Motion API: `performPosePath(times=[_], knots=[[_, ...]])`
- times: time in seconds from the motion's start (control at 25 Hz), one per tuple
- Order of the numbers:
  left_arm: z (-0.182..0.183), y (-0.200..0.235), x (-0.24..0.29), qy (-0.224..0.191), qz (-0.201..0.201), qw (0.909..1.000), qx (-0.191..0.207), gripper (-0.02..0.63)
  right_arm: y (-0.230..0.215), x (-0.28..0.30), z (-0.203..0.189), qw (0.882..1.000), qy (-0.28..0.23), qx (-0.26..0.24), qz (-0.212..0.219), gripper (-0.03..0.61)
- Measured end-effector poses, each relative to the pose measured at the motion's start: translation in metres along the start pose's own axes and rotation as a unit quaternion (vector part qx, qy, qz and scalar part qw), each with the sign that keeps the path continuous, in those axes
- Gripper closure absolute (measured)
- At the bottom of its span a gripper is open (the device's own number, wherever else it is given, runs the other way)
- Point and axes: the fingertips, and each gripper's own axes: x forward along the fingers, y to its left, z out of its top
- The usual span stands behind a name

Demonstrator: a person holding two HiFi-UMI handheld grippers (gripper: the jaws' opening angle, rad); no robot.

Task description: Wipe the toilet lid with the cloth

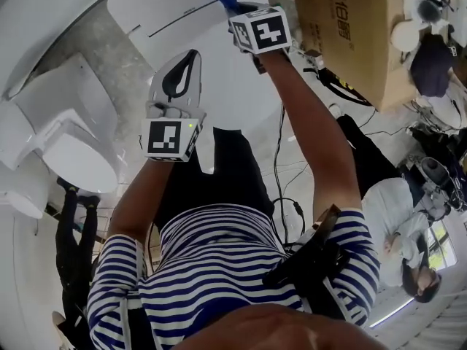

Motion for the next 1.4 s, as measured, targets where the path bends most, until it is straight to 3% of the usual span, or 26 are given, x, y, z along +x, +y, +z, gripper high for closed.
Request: performPosePath(times=[0.28, 0.6, 1.12, 1.4], knots=[[-0.010, -0.036, 0.031, 0.021, -0.025, 0.9994, 0.014, 0.611, -0.074, -0.008, -0.041, 0.999, 0.015, 0.032, -0.035, 0.529], [-0.025, -0.037, 0.055, 0.038, -0.022, 0.9989, 0.013, 0.611, -0.113, 0.023, -0.054, 0.998, 0.043, 0.020, -0.051, 0.529], [-0.030, -0.019, 0.054, 0.040, -0.012, 0.9991, 0.004, 0.611, -0.105, 0.040, -0.052, 0.997, 0.067, -0.003, -0.046, 0.531], [-0.031, -0.006, 0.036, 0.034, -0.001, 0.9994, 0.001, 0.611, -0.069, 0.048, -0.051, 0.997, 0.072, -0.016, -0.029, 0.529]])
